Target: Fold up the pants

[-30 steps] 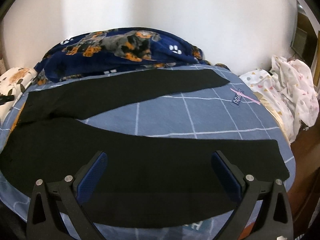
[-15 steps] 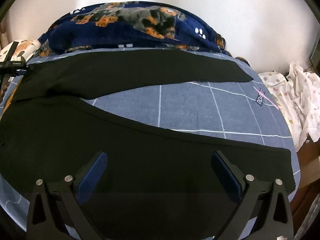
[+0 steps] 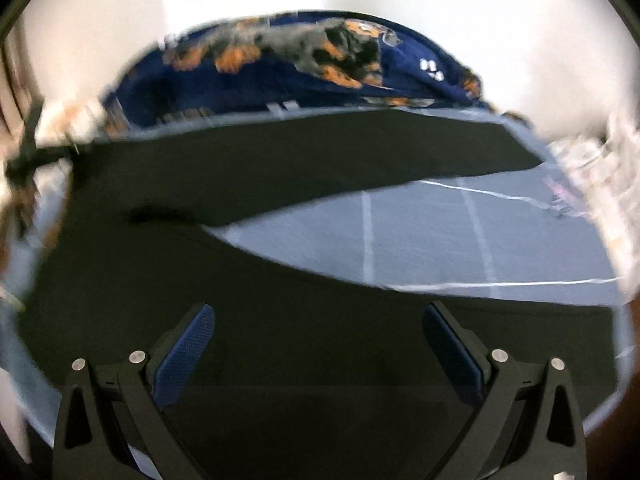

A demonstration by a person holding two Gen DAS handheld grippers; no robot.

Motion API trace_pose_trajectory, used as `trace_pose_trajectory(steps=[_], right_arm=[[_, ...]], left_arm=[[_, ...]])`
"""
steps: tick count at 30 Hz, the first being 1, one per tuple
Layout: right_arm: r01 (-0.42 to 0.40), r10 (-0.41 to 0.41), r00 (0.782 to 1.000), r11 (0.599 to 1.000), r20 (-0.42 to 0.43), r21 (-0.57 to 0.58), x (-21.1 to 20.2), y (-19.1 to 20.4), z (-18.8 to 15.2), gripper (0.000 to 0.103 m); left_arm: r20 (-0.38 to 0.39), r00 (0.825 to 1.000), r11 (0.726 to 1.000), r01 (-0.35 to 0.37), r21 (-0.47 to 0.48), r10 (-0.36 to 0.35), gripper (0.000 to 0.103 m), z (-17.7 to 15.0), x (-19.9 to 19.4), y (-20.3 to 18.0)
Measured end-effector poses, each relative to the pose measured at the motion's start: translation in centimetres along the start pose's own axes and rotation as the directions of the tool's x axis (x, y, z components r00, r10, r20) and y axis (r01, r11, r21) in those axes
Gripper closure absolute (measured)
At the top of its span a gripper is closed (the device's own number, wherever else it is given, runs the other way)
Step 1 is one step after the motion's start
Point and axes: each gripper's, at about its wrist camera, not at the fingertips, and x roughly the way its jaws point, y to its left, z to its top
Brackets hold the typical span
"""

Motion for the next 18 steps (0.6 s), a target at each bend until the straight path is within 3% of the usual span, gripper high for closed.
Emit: trace_pose_trajectory(steps=[3, 4, 7, 9, 12, 14, 18], right_arm=[[-0.201, 0.199, 0.980, 0.970, 0.028, 0.138, 0.3, -1.5, 2.6, 0.000], [-0.283, 0.281, 0.959, 0.938, 0.039, 0.203, 0.9, -2.3, 3.7, 0.000], [-0.388, 0.388, 0.919, 0.860, 0.070, 0.332, 3.0, -3.7, 6.4, 0.000], [-0.407, 0.406, 0.910, 0.836, 0.084, 0.368, 4.3, -4.0, 7.8, 0.008], [-0.469, 0.485, 0.871, 0.773, 0.078, 0.427, 7.4, -3.8, 10.3, 0.026], [-0.498, 0.531, 0.844, 0.729, 0.070, 0.469, 9.5, -3.4, 11.5, 0.027], [-0.518, 0.580, 0.812, 0.667, 0.063, 0.535, 13.6, -2.0, 13.8, 0.027]], left_arm=[[0.056, 0.998, 0.998, 0.018, 0.062, -0.022, 0.092, -1.3, -3.5, -2.7], [0.066, 0.997, 0.997, 0.023, 0.074, -0.028, 0.092, -1.8, -4.5, -3.3], [0.095, 0.995, 0.992, 0.024, 0.124, -0.036, 0.092, -4.2, -7.1, -5.6], [0.101, 0.994, 0.990, 0.021, 0.137, -0.035, 0.092, -5.6, -8.1, -6.6], [0.094, 0.994, 0.991, 0.041, 0.130, -0.053, 0.092, -7.8, -9.3, -7.7], [0.089, 0.995, 0.990, 0.043, 0.131, -0.055, 0.092, -9.0, -9.9, -8.4], [0.083, 0.994, 0.994, 0.060, 0.094, -0.068, 0.092, -10.4, -10.4, -8.9]])
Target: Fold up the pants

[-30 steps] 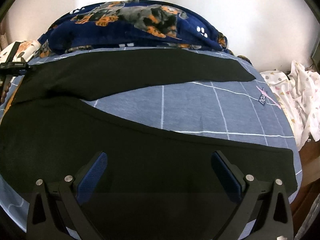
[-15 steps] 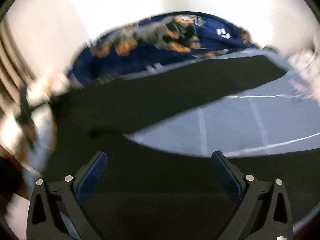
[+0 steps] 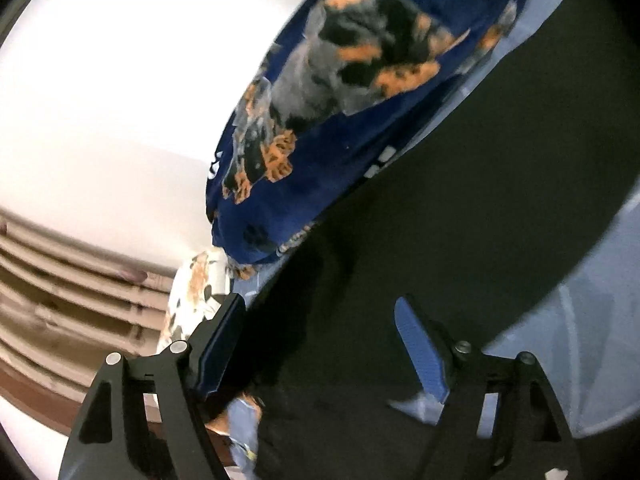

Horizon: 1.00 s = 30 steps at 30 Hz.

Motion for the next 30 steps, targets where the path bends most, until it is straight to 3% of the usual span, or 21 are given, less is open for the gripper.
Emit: trace_pose_trajectory(steps=[7, 8, 9, 10, 11, 16, 20, 30], right_arm=[[-0.011, 0.016, 0.999, 0.990, -0.035, 0.141, 6.5, -0.8, 3.8, 0.030], [0.003, 0.003, 0.999, 0.989, -0.037, 0.151, 7.1, -1.1, 4.2, 0.039], [0.021, -0.014, 0.999, 0.986, -0.044, 0.166, 7.9, -1.4, 4.7, 0.058], [0.035, -0.026, 0.998, 0.985, -0.056, 0.171, 8.2, -1.7, 4.9, 0.070], [0.070, -0.059, 0.996, 0.983, -0.068, 0.171, 8.5, -1.9, 5.2, 0.096], [0.073, -0.071, 0.997, 0.995, -0.019, 0.061, 5.1, -1.0, 2.7, 0.097], [0.054, -0.054, 0.999, 0.998, 0.004, -0.017, -0.5, -0.5, -1.9, 0.097], [0.132, -0.137, 0.989, 0.988, -0.052, -0.083, -6.9, -1.7, -13.5, 0.100]], left_arm=[[-0.022, 1.000, 0.997, 0.020, -0.077, -0.022, 0.092, -1.0, -0.1, 0.1], [-0.024, 1.000, 0.996, 0.018, -0.082, -0.020, 0.092, -0.9, 0.0, 0.2], [-0.026, 1.000, 0.996, 0.016, -0.083, -0.018, 0.091, -0.9, 0.0, 0.2], [-0.028, 0.999, 0.996, 0.014, -0.083, -0.016, 0.091, -0.8, 0.0, 0.2], [-0.033, 0.999, 0.996, 0.012, -0.086, -0.015, 0.091, -0.7, 0.1, 0.3], [-0.024, 1.000, 0.991, -0.017, -0.130, 0.014, 0.091, -0.5, -0.6, 1.5], [-0.024, 0.999, 0.984, -0.037, -0.173, 0.033, 0.090, -0.8, -1.9, 2.6], [-0.069, 0.995, 0.984, -0.085, -0.155, 0.075, 0.088, -3.4, -3.9, 2.2]])
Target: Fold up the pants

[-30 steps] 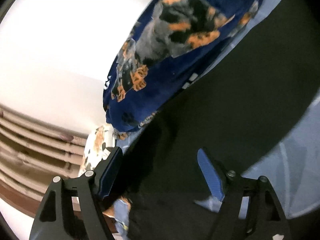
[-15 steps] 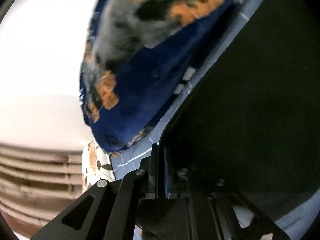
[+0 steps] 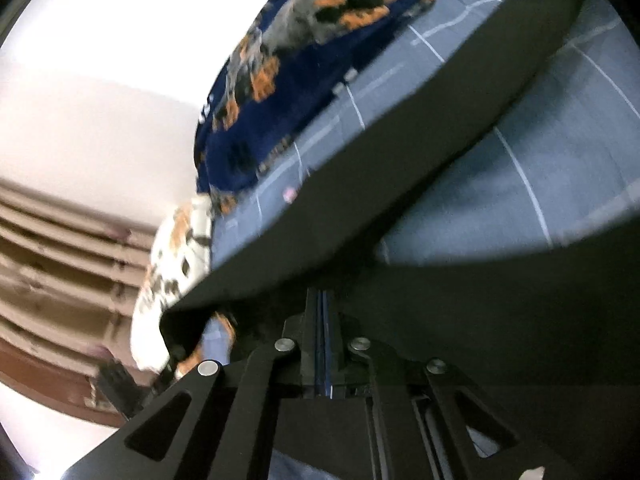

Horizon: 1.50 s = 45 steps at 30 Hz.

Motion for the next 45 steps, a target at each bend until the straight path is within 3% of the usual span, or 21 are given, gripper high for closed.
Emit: trace_pose_trajectory(steps=[4, 7, 10, 11, 12, 14, 25, 26, 27, 28, 31, 37, 45], right_arm=[[0.013, -0.013, 1.000, 1.000, -0.021, 0.015, -1.3, -1.6, -3.0, 0.100], [-0.097, 0.099, 0.995, 0.989, -0.009, 0.115, -1.4, -3.3, -2.3, 0.098], [-0.150, 0.156, 0.988, 0.973, -0.017, 0.174, -0.3, -4.0, -0.6, 0.094], [-0.147, 0.152, 0.988, 0.969, -0.009, 0.198, 0.0, -4.3, -0.2, 0.083], [-0.163, 0.168, 0.986, 0.962, -0.006, 0.218, 0.5, -4.6, 0.2, 0.062], [-0.185, 0.192, 0.981, 0.951, -0.004, 0.246, 1.7, -5.0, 0.8, 0.050], [-0.228, 0.234, 0.972, 0.906, 0.027, 0.357, 5.9, -6.1, 3.5, 0.050], [-0.221, 0.223, 0.974, 0.907, 0.034, 0.358, 5.9, -6.1, 3.8, 0.061], [-0.215, 0.219, 0.975, 0.909, 0.032, 0.357, 6.0, -6.1, 3.9, 0.090], [-0.214, 0.219, 0.975, 0.913, 0.023, 0.347, 5.9, -5.8, 4.0, 0.096], [-0.199, 0.196, 0.980, 0.946, 0.038, 0.256, 4.5, -4.2, 3.7, 0.097], [-0.177, 0.176, 0.984, 0.968, 0.023, 0.179, 1.3, -2.7, 0.3, 0.097], [-0.127, 0.139, 0.989, 0.975, -0.055, 0.185, 0.8, -3.4, -4.4, 0.098]], left_arm=[[-0.008, 1.000, 1.000, -0.005, -0.006, 0.005, 0.088, -1.1, -0.3, 0.0], [-0.012, 1.000, 1.000, -0.003, -0.021, 0.003, 0.088, -1.2, -0.3, 0.2], [0.005, 1.000, 1.000, 0.001, -0.031, 0.000, 0.088, -0.5, -0.5, 0.0], [0.009, 1.000, 1.000, 0.000, -0.032, 0.000, 0.088, -0.4, -0.5, 0.0], [0.012, 1.000, 0.999, 0.000, -0.035, 0.000, 0.088, -0.2, -0.5, 0.0], [0.014, 1.000, 0.999, 0.005, -0.048, -0.004, 0.088, 0.0, -0.5, 0.2], [0.008, 1.000, 0.996, 0.010, -0.084, -0.009, 0.088, 0.3, -0.3, 0.8], [0.007, 1.000, 0.996, 0.007, -0.084, -0.007, 0.088, 0.2, -0.3, 0.8], [0.007, 1.000, 0.996, 0.005, -0.084, -0.004, 0.088, 0.2, -0.3, 0.8], [0.005, 1.000, 0.996, 0.004, -0.086, -0.004, 0.088, 0.2, -0.3, 0.9], [0.003, 1.000, 0.996, -0.007, -0.090, 0.007, 0.088, 0.1, -0.6, 1.4], [-0.011, 0.999, 0.995, -0.033, -0.095, 0.033, 0.086, -1.1, -1.7, 2.4], [-0.066, 0.997, 0.989, -0.053, -0.141, 0.044, 0.085, -3.5, -2.0, 4.0]])
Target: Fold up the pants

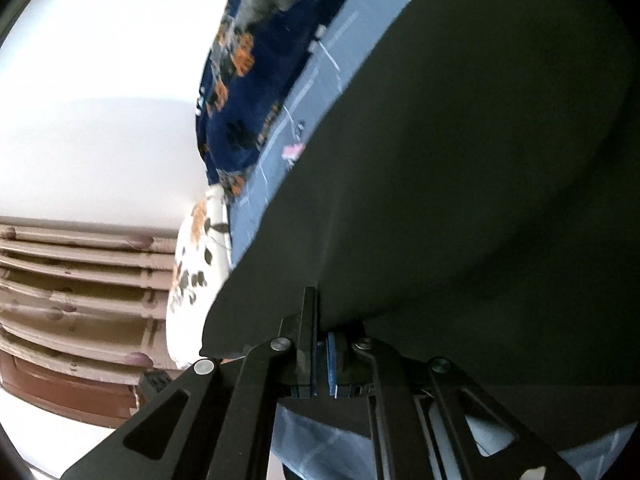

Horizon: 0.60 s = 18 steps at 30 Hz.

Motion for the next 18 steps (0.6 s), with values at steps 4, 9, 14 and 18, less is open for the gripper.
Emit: trace_pose_trajectory(steps=[4, 9, 14, 18], right_arm=[[0.032, -0.031, 0.999, 0.999, -0.039, 0.013, 0.3, -1.0, -1.8, 0.098], [0.070, -0.068, 0.995, 0.997, -0.071, 0.022, 0.8, -2.1, -3.0, 0.098], [0.103, -0.101, 0.991, 0.994, -0.090, 0.020, 0.9, -2.5, -3.9, 0.098], [0.118, -0.115, 0.988, 0.993, -0.101, 0.025, 1.1, -2.9, -4.2, 0.098]], left_arm=[[-0.026, 1.000, 1.000, -0.009, -0.007, 0.009, 0.085, -1.2, 0.0, 0.6], [-0.085, 0.996, 0.999, -0.031, -0.017, 0.029, 0.084, -3.0, 0.7, 1.5], [-0.113, 0.992, 0.999, -0.050, -0.005, 0.049, 0.083, -4.3, 0.7, 1.6], [-0.121, 0.991, 0.998, -0.065, -0.007, 0.064, 0.081, -4.6, 0.7, 1.8]])
